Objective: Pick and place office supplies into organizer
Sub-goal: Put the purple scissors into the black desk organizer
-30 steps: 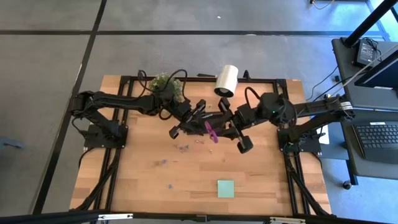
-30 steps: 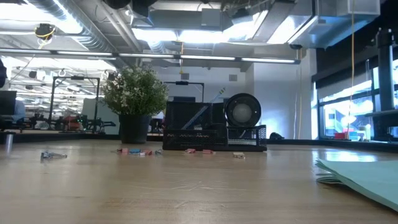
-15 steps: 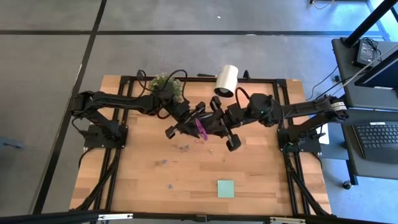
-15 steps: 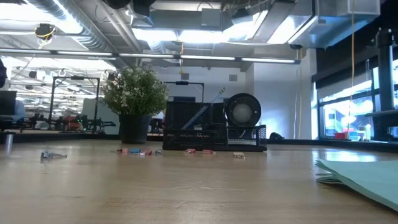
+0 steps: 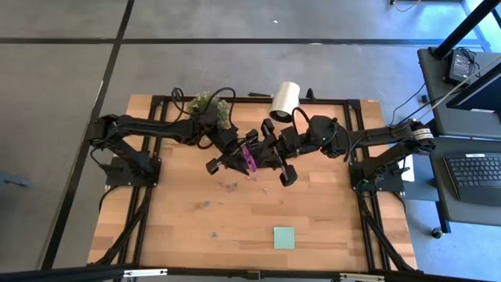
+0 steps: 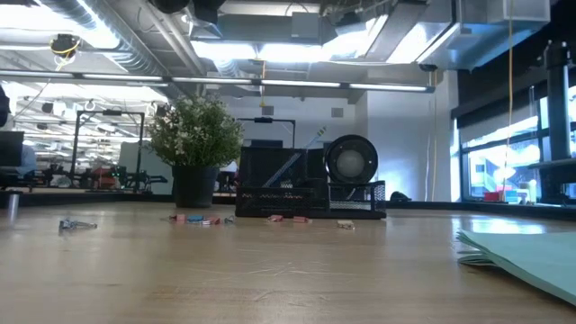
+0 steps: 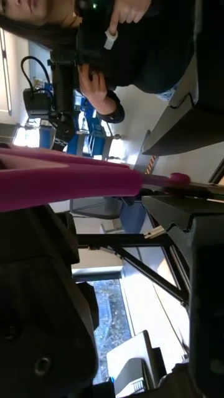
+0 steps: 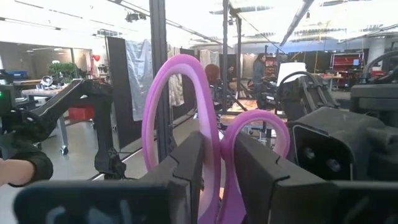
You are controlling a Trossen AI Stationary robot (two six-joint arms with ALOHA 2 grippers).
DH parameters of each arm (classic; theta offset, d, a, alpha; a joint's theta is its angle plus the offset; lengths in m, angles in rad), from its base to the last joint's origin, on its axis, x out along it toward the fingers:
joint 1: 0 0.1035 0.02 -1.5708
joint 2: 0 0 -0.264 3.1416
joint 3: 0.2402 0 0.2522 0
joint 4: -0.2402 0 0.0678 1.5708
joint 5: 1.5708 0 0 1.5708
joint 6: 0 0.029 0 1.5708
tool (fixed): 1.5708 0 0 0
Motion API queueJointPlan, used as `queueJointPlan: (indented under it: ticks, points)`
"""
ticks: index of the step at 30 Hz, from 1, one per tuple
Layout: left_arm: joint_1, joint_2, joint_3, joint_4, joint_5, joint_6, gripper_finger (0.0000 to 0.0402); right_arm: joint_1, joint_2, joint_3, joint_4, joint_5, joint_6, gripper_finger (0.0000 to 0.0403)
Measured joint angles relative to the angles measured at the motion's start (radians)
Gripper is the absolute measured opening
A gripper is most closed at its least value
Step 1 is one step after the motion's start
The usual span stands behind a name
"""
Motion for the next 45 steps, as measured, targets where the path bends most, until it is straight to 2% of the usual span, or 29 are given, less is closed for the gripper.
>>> queueJointPlan:
  ticks: [12,21,27,34,40,45]
  points:
    - [0.026,0.000,0.000,0.000,0.017,0.030,0.0034,-0.012,0.000,0.000,-0.001,-0.020,0.018,0.0081]
    - [0.026,0.000,0.000,-0.001,0.017,0.027,0.0040,-0.013,0.000,0.000,-0.002,-0.019,0.085,0.0093]
    - [0.026,0.000,0.000,-0.001,0.020,0.028,0.0035,-0.012,-0.002,0.000,-0.008,-0.019,0.097,0.0130]
    - [0.026,0.000,0.000,0.000,0.020,0.027,0.0037,-0.012,-0.002,0.000,-0.022,-0.019,0.098,0.0207]
    - [0.026,0.000,0.000,-0.001,0.019,0.013,0.0037,-0.014,-0.048,-0.001,-0.143,-0.018,0.041,0.0262]
    - [0.026,0.000,0.000,-0.001,0.019,0.009,0.0036,-0.015,-0.134,-0.002,-0.262,0.016,-0.035,0.0277]
